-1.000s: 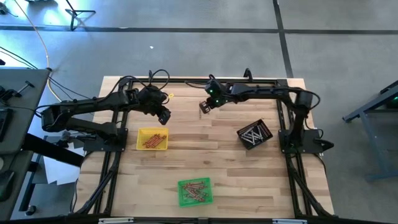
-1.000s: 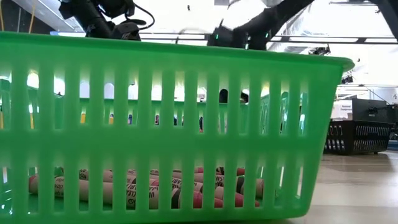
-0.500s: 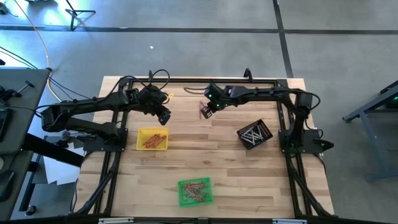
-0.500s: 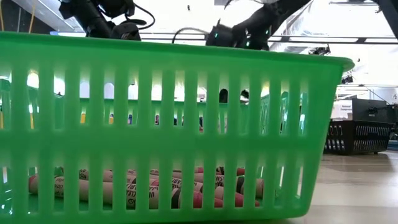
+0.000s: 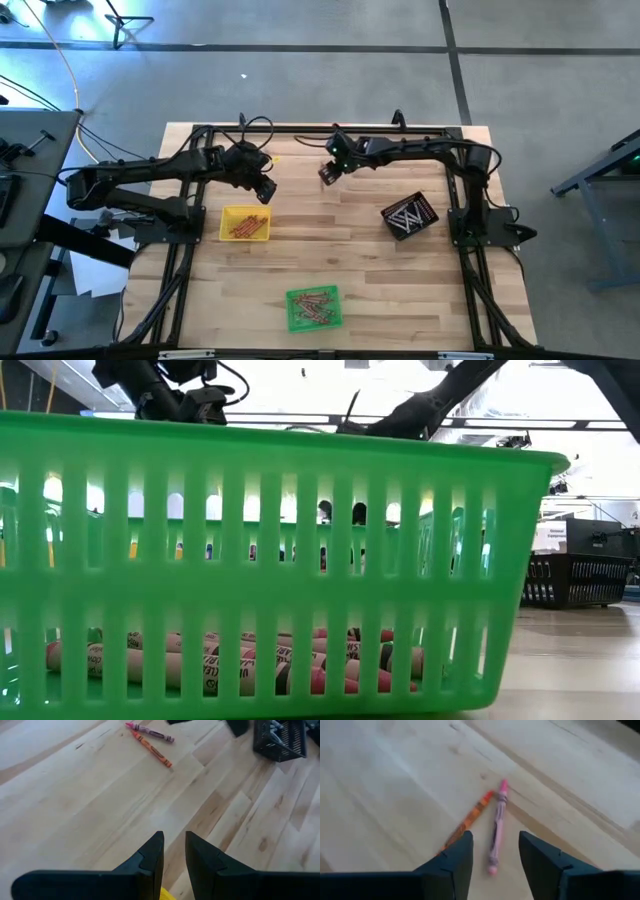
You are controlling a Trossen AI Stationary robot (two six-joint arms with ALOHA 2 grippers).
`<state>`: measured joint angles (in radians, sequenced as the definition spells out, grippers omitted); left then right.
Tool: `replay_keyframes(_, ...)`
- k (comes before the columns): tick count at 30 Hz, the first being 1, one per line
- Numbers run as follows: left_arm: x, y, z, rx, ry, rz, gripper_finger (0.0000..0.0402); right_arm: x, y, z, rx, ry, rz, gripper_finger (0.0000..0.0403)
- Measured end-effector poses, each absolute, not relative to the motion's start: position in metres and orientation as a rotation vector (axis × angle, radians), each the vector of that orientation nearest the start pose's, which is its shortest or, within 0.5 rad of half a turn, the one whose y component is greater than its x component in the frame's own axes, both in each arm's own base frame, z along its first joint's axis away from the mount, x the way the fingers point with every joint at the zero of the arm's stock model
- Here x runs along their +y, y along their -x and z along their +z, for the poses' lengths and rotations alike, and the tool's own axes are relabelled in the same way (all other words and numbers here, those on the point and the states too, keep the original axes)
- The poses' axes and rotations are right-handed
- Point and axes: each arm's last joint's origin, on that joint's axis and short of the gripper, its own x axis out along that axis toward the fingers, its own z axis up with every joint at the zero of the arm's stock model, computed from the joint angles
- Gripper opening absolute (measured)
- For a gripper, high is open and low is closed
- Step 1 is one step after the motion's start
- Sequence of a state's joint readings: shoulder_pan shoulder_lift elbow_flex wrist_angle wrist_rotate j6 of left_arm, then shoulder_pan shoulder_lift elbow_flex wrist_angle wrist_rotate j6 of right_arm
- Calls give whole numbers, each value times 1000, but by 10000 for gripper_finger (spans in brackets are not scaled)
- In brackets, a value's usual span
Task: Sort crayons
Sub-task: Put the pink crayon into the green bin
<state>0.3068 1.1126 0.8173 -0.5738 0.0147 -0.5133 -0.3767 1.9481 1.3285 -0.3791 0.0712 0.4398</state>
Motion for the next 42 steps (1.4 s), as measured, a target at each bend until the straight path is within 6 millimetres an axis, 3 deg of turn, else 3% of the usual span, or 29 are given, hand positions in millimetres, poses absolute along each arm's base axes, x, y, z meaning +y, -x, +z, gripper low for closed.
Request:
replay_keyframes(10,65,-208,253,765,650,504,65,-155,-381,133,939,-626,-723,134)
replay_keyframes(20,65,-208,253,765,648,506,65,-147,-383,123,992,-544,-786,95)
replay_keyframes(28,67,-207,253,756,624,550,65,-136,-383,121,1059,-456,-730,12)
replay_keyframes(35,66,-207,252,762,624,553,65,-142,-378,126,1087,-538,-658,5)
replay_keyframes(42,66,-207,252,765,624,554,65,-148,-367,153,1039,-583,-632,2)
